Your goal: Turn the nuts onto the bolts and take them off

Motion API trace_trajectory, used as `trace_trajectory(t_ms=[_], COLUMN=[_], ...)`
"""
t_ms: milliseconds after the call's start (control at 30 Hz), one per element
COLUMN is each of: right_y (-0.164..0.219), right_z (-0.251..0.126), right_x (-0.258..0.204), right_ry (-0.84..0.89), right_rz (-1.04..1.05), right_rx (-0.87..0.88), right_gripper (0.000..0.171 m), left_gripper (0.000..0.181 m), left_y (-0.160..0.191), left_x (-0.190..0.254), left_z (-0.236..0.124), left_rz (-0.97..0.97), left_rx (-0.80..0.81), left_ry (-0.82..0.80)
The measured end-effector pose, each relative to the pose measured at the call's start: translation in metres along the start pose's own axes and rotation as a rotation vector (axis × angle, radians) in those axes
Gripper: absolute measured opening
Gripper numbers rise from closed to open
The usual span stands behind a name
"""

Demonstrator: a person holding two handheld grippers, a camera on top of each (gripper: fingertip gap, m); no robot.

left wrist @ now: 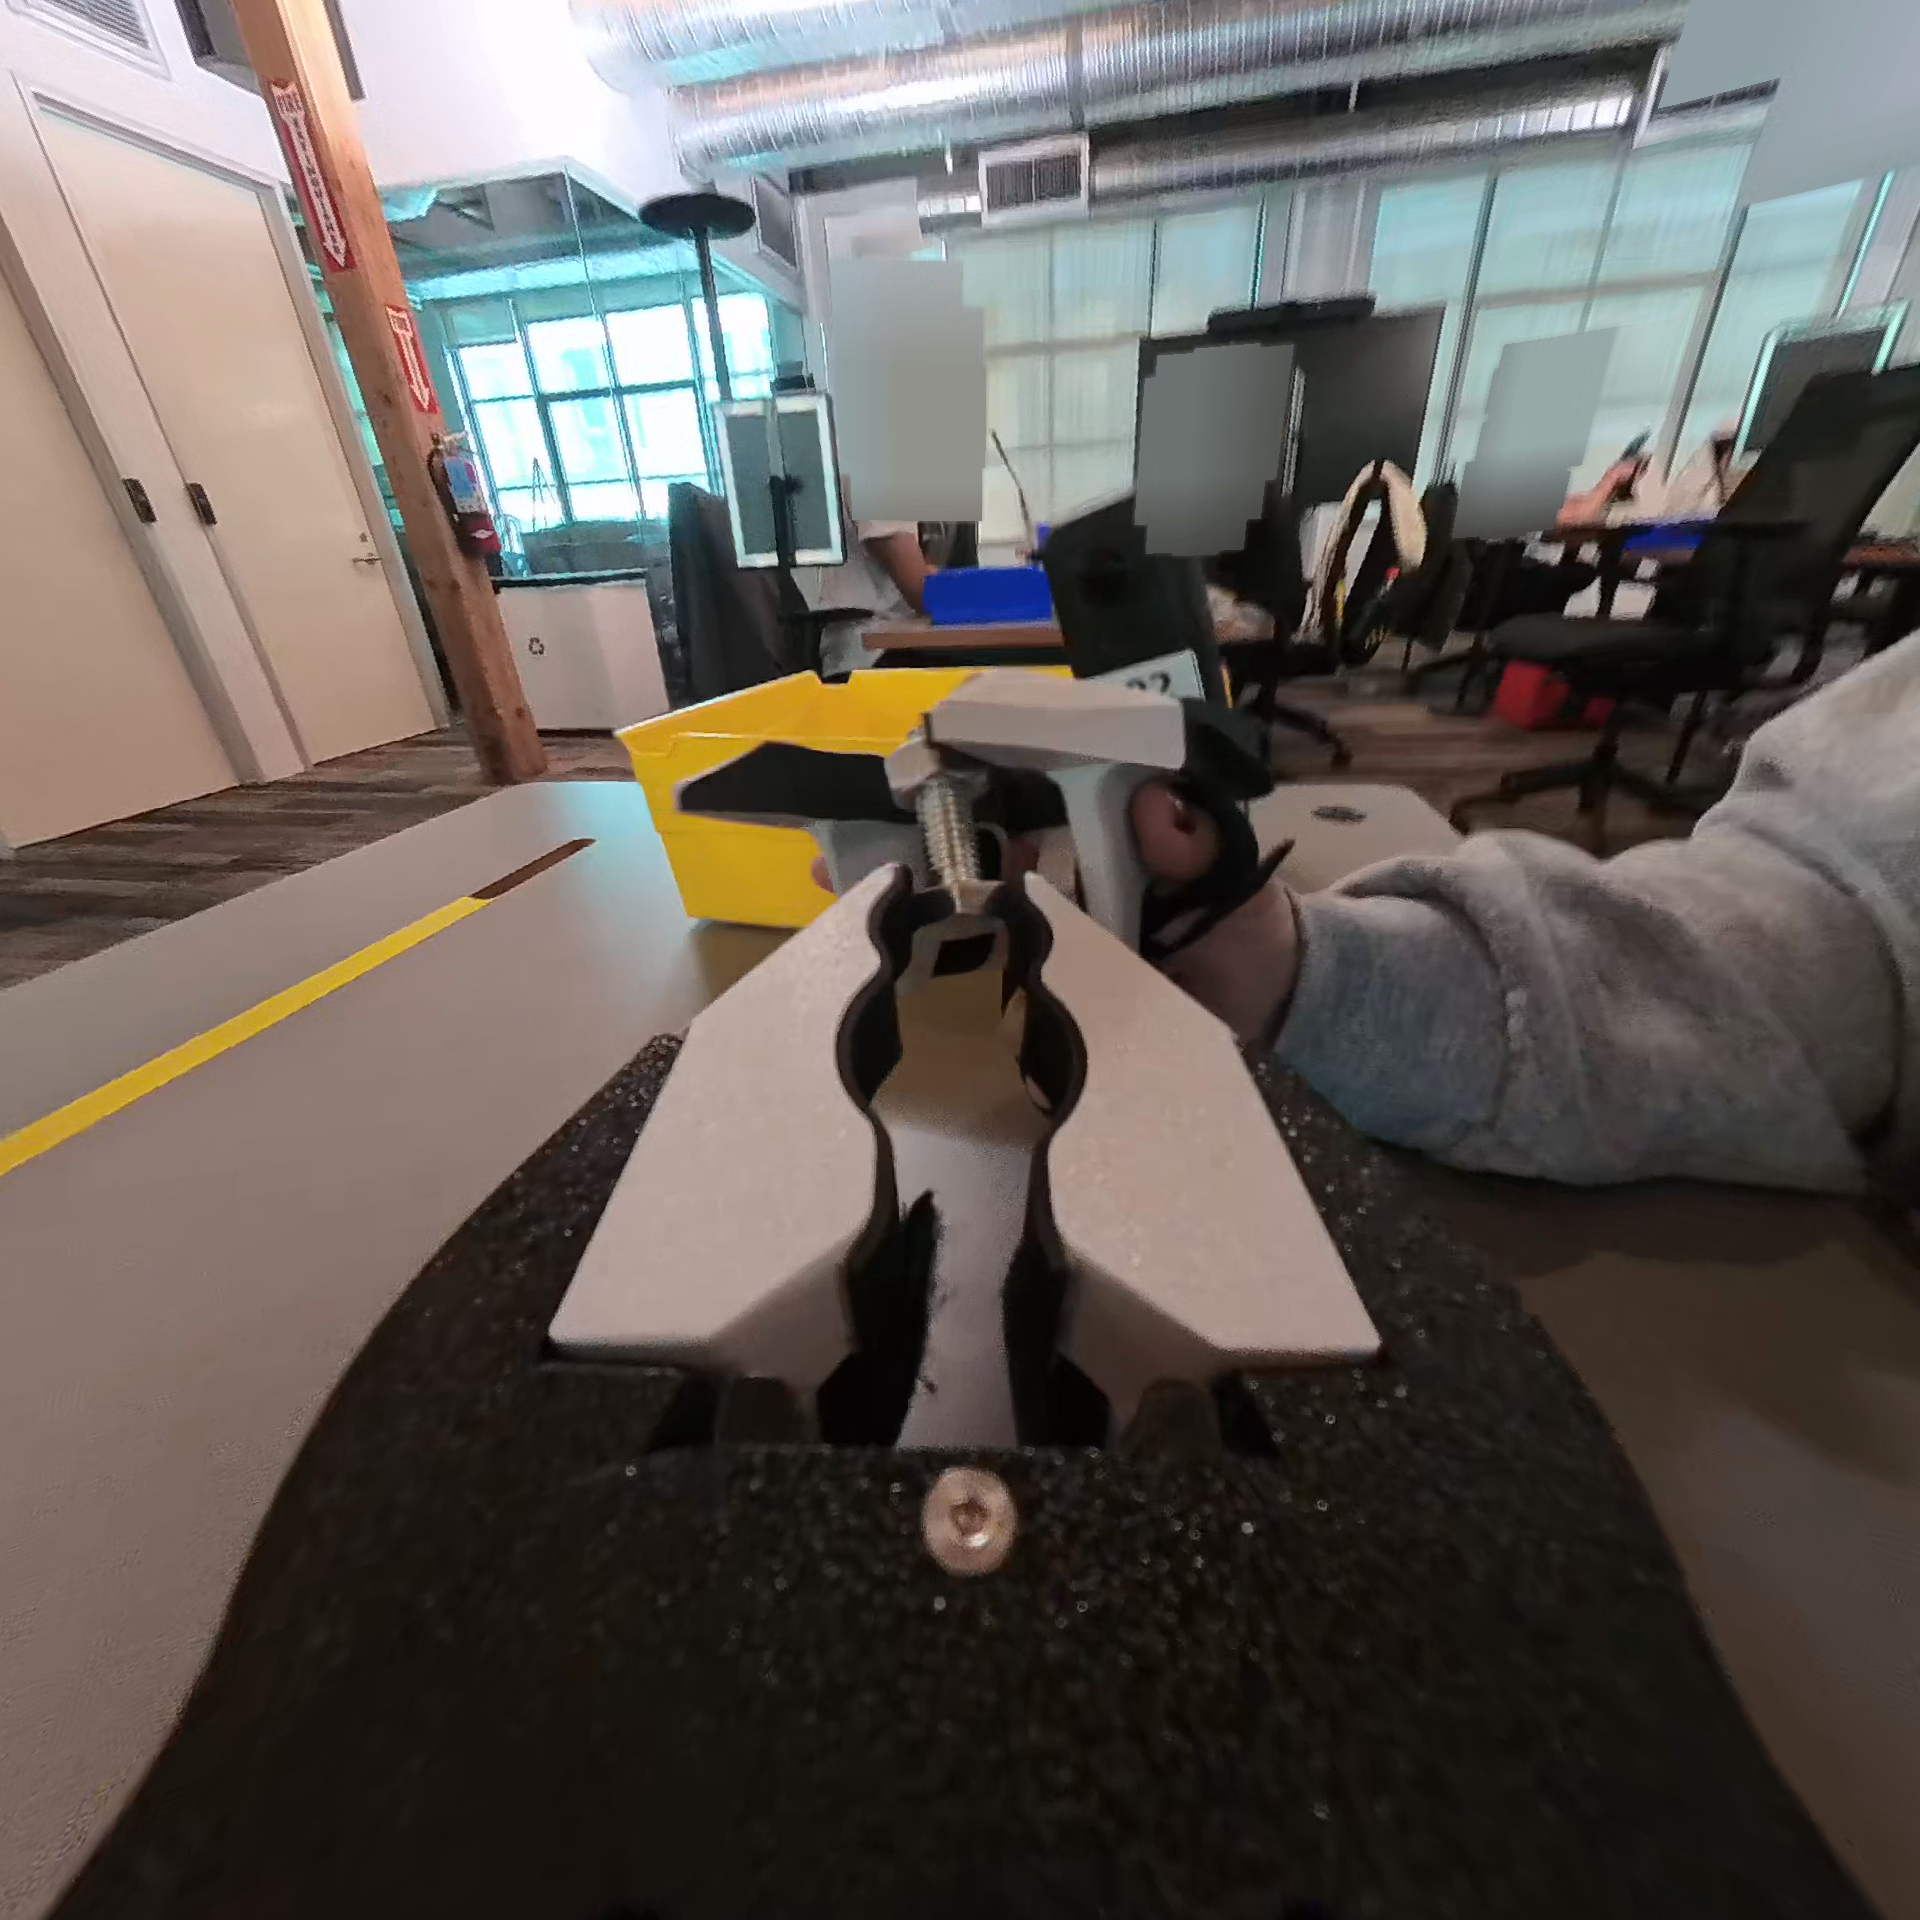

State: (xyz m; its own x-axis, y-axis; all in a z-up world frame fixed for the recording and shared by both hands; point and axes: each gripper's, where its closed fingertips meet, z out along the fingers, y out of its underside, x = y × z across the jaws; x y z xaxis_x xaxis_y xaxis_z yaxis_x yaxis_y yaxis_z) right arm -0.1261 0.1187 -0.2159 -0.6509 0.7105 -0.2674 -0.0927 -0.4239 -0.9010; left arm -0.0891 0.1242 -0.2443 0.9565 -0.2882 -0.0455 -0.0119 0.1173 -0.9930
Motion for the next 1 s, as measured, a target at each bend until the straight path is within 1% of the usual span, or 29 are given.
trace_trajectory(t_ms=[100, 167, 300, 400, 533, 633, 667, 733, 800, 933, 1000], right_y=[-0.003, -0.004, -0.008, -0.002, -0.004, -0.007, -0.007, -0.005, -0.004, 0.002, 0.002], right_z=[-0.002, -0.004, -0.001, 0.001, 0.001, -0.002, -0.003, -0.003, -0.001, 0.003, 0.003], right_x=[0.005, 0.006, -0.01, -0.011, -0.011, -0.007, -0.004, -0.001, -0.005, -0.012, -0.013], right_ry=[0.017, 0.016, -0.079, -0.084, -0.092, -0.067, -0.053, -0.047, -0.073, -0.101, -0.108], right_rz=[0.011, 0.021, 0.066, 0.067, 0.072, 0.064, 0.066, 0.08, 0.096, 0.103, 0.108], right_rx=[0.012, 0.02, 0.054, 0.027, 0.026, 0.035, 0.034, 0.026, 0.026, 0.007, 0.009], right_gripper=[0.053, 0.053, 0.054, 0.054, 0.056, 0.051, 0.05, 0.051, 0.052, 0.052, 0.054], left_gripper=[0.016, 0.015, 0.015, 0.016, 0.016, 0.015, 0.015, 0.015, 0.016, 0.016, 0.016], left_y=[-0.012, -0.016, 0.0, 0.005, -0.005, -0.02, -0.022, -0.014, -0.004, 0.004, 0.002], left_x=[-0.011, -0.015, -0.004, 0.012, 0.013, 0.0, -0.007, -0.016, -0.013, 0.008, 0.014], left_z=[-0.011, -0.014, -0.003, 0.005, 0.002, -0.01, -0.013, -0.015, -0.011, 0.002, 0.004], left_rz=[-0.11, -0.142, -0.062, -0.017, -0.072, -0.156, -0.164, -0.104, -0.043, 0.03, 0.04], left_rx=[0.1, 0.129, 0.011, -0.027, 0.032, 0.143, 0.158, 0.095, 0.021, -0.041, -0.029], left_ry=[0.001, 0.003, 0.021, 0.064, 0.088, 0.071, 0.039, -0.031, -0.04, 0.025, 0.049])
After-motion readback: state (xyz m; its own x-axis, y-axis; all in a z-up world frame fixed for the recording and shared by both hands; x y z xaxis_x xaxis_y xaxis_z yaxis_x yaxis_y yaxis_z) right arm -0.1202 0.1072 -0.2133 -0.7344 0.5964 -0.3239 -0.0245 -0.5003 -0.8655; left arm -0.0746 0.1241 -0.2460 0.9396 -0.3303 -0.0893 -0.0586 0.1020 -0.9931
